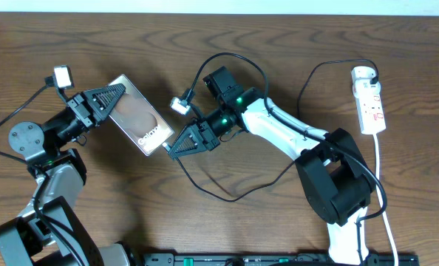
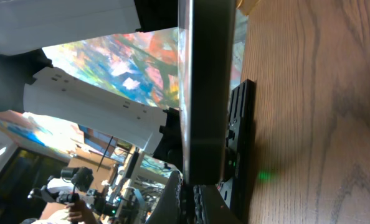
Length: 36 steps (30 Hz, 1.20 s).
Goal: Plug charger to phone and switch on socket
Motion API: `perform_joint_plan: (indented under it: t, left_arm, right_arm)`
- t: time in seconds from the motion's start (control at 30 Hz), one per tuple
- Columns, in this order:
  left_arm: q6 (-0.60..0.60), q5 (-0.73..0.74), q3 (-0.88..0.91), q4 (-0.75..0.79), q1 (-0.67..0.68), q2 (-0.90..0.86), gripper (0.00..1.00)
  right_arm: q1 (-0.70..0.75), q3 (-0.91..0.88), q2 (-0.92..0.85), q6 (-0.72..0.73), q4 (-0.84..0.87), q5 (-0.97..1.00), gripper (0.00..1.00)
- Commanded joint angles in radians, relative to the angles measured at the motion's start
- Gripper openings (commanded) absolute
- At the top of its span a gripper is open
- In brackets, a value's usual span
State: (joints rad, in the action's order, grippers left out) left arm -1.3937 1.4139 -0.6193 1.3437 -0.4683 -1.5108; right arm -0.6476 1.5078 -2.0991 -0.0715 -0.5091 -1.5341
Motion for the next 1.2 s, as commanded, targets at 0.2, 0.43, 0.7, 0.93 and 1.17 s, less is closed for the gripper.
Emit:
perform_joint_plan:
  t: [0.2,0.43,0.7,0.93,1.17]
  left_arm:
    - [0.005,-0.010,-0.015,0.013,-0.002,0.016,0.07]
    - [-0.025,-0.012,-0.015,0.012,-0.002,0.016,0.07]
    - [-0.025,-0.013,-0.015,0.013,0.002,0.016,0.07]
    - [-0.016,-0.019,-0.015,0.013,0.028,0.016,0.07]
    - [-0.014,-0.020,-0.015,0.013,0.029,0.016,0.07]
  right_arm:
    - [-0.020,0.000,-0.007,0.004,0.005,-0.028,0.01]
    - [-0.020,0.000,-0.007,0.004,0.018,-0.028,0.01]
    - [-0.020,0.000,-0.007,0.004,0.020,-0.028,0.01]
    - [-0.020,0.000,-0.007,0.004,0.020,-0.028,0.01]
    - [-0.020,0.000,-0.007,0.004,0.020,-0.028,0.01]
